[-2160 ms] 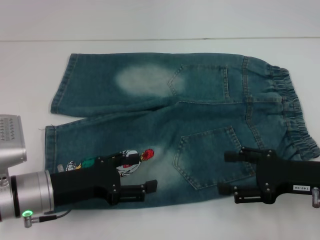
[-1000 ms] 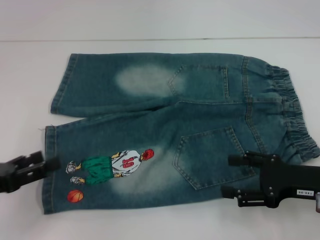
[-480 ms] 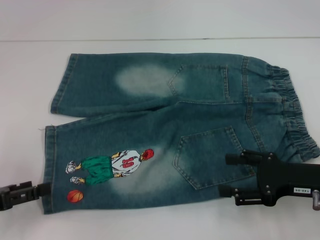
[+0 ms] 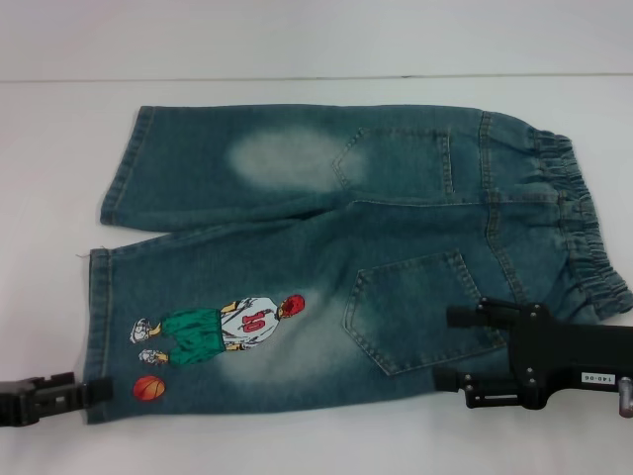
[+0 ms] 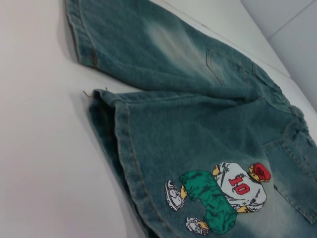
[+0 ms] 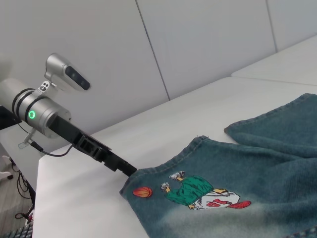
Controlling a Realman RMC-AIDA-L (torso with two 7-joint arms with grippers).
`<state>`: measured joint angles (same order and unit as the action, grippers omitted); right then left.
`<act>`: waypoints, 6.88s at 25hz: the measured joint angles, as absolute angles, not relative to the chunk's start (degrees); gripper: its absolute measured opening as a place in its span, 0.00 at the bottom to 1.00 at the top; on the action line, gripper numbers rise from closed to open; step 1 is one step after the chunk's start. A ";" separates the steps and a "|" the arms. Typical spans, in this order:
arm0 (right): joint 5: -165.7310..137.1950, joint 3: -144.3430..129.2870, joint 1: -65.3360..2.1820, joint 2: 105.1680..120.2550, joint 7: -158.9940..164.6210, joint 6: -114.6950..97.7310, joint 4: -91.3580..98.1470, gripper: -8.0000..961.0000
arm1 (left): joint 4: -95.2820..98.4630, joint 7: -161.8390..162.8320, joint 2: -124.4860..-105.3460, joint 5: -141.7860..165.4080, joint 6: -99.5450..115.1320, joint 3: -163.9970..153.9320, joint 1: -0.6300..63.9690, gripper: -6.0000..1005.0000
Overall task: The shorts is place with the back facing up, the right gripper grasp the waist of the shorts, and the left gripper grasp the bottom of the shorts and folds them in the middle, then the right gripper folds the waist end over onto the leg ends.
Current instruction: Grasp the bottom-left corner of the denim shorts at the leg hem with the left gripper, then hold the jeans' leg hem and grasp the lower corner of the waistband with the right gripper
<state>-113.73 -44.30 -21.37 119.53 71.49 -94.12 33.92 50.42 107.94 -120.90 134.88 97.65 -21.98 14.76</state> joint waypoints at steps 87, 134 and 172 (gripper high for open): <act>-116.31 -15.05 -14.65 113.09 105.22 -84.84 28.87 0.97 | 51.86 108.42 -122.34 138.57 99.69 -23.56 22.35 0.02; -118.17 -19.33 -17.52 113.55 105.85 -80.81 27.40 0.97 | 51.76 108.11 -122.34 138.15 100.70 -23.73 22.32 0.02; -119.29 -21.89 -19.44 113.47 107.48 -81.36 27.16 0.96 | 51.85 108.02 -122.43 138.09 101.53 -23.60 22.25 0.02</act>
<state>-119.29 -21.89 -19.44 113.47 107.48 -81.36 27.16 51.85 108.02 -122.43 138.09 101.53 -23.60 22.25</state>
